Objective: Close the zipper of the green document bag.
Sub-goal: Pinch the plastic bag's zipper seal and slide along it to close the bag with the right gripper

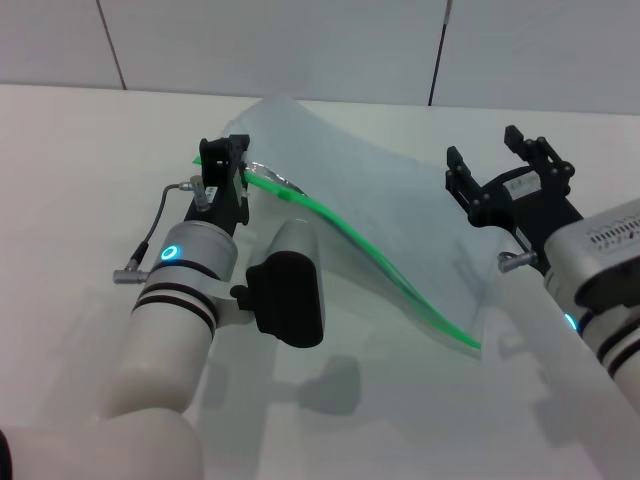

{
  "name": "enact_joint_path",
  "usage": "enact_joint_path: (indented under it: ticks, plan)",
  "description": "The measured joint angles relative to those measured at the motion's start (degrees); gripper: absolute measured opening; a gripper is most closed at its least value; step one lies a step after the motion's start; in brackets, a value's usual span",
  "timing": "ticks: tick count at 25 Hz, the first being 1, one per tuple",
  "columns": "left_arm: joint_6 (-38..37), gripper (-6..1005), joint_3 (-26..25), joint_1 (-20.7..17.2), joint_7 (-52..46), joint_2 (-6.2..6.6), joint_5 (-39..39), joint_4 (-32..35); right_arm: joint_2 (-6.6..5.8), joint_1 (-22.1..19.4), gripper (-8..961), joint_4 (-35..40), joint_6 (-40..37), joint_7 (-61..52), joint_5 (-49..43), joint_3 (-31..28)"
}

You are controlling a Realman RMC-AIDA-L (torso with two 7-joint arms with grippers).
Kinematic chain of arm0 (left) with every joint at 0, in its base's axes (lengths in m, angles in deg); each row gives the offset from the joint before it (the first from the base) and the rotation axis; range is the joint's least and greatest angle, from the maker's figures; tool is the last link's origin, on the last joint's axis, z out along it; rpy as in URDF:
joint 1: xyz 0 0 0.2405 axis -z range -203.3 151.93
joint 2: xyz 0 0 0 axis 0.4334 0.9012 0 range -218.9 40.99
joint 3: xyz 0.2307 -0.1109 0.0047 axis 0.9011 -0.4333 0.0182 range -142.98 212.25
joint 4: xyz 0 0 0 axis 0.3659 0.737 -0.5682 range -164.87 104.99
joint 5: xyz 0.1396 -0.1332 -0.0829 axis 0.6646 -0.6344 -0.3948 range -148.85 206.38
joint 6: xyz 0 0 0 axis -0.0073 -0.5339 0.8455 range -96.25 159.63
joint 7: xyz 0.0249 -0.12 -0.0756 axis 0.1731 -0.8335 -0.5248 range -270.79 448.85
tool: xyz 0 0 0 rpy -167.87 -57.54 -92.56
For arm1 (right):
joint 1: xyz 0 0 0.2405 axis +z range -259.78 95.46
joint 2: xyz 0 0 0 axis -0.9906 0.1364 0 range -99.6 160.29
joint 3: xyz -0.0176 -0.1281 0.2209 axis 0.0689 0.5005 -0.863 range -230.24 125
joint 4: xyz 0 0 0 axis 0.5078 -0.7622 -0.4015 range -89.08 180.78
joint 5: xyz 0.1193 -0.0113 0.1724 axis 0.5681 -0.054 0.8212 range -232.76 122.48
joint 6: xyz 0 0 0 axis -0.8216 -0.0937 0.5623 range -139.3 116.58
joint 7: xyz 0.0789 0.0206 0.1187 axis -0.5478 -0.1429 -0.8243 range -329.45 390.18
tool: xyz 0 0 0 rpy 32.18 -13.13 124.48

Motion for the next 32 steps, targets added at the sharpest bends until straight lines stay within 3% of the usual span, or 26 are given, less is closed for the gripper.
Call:
enact_joint_path:
  ticks: [5, 15, 32]
  plan:
    - [0.94, 54, 0.10, -0.11, -1.37, 0.06, 1.67, 0.00, -1.39, -2.35, 708, 4.36, -0.74, 0.02, -5.64, 0.18]
    - [2.86, 54, -0.03, -0.42, -2.75, 0.09, 5.68, 0.46, -1.48, -3.43, 707, 8.06, -5.41, 0.06, -15.77, 0.58]
    - [3.07, 54, 0.13, -0.47, -2.09, 0.18, 7.40, 0.48, -2.00, -3.46, 705, 14.44, -13.70, 6.82, -18.29, 1.96]
